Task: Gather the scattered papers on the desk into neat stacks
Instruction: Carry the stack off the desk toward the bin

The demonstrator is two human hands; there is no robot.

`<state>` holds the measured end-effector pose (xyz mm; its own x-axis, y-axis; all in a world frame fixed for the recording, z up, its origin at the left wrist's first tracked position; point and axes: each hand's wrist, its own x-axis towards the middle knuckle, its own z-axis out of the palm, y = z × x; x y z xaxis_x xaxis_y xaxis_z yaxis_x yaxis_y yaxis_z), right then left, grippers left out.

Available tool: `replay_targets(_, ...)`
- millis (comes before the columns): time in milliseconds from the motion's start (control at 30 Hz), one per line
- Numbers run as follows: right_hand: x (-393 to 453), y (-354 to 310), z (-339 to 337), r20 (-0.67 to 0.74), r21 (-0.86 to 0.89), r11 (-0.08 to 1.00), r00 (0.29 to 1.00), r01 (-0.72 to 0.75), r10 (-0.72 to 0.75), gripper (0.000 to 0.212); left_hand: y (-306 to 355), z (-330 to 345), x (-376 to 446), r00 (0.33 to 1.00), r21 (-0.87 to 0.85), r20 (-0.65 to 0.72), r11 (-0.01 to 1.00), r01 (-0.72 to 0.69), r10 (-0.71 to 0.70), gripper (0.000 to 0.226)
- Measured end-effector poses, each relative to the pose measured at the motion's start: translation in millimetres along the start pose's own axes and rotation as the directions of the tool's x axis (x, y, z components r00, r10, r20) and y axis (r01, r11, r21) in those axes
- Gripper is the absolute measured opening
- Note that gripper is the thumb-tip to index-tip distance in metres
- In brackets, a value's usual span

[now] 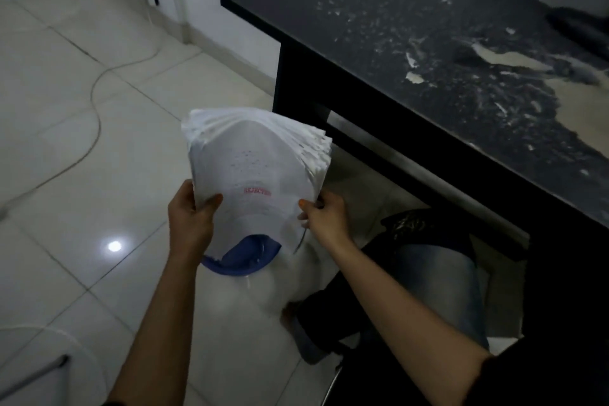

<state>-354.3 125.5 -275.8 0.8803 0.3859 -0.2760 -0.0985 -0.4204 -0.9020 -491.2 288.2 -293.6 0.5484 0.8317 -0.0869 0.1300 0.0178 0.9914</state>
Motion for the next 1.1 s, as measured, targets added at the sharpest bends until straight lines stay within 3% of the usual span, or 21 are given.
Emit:
replay_targets(133, 25.6, 28.4, 22.4, 0.019, 0.056, 0.992, 0.994, -0.111, 0.11, 0.015, -27.9, 19.3, 11.6, 0.988, 0.026, -0.088, 0.992, 0.126, -0.123, 0.022)
replay_targets(367, 59.6, 42.6, 45.8, 0.057, 0.106, 0.983, 0.988, -0.147, 0.142, 0.023, -58.1, 29.5, 46.1, 0.967, 0.074, -0.127, 0.97, 0.233, -0.222, 0.025)
replay_targets(500, 72.6, 43.3, 55.3, 0.073, 0.114, 0.986, 0.991, -0.119, 0.112, 0.023, -63.1, 30.7, 55.9, 0.953, 0.078, -0.212, 0.969, 0.235, -0.214, 0.026)
replay_targets(567, 76.5, 49.2, 61.1, 0.077, 0.117, 0.986, 0.991, -0.117, 0.109, 0.019, -65.7, 30.6, 58.6, 0.95, 0.092, -0.245, 0.971, 0.221, -0.193, 0.037)
replay_targets(800, 78.8, 51.7, 70.6, 0.097, 0.139, 0.989, 0.995, -0.043, 0.03, 0.02, -64.4, 35.4, 62.7, 0.925, 0.067, -0.339, 0.977, 0.204, -0.171, 0.028)
replay_targets(967, 83.9, 63.9, 73.1, 0.166, 0.178, 0.979, 0.983, -0.103, 0.074, 0.021, -74.1, 36.6, 66.8, 0.938, 0.111, -0.311, 0.974, 0.198, -0.156, 0.043)
replay_targets(1100, 89.9, 78.7, 76.9, 0.234, 0.103, 0.977, 0.96, -0.185, 0.157, 0.028, -97.3, 39.7, 75.1, 0.949, 0.118, -0.222, 0.96, 0.254, -0.224, 0.025)
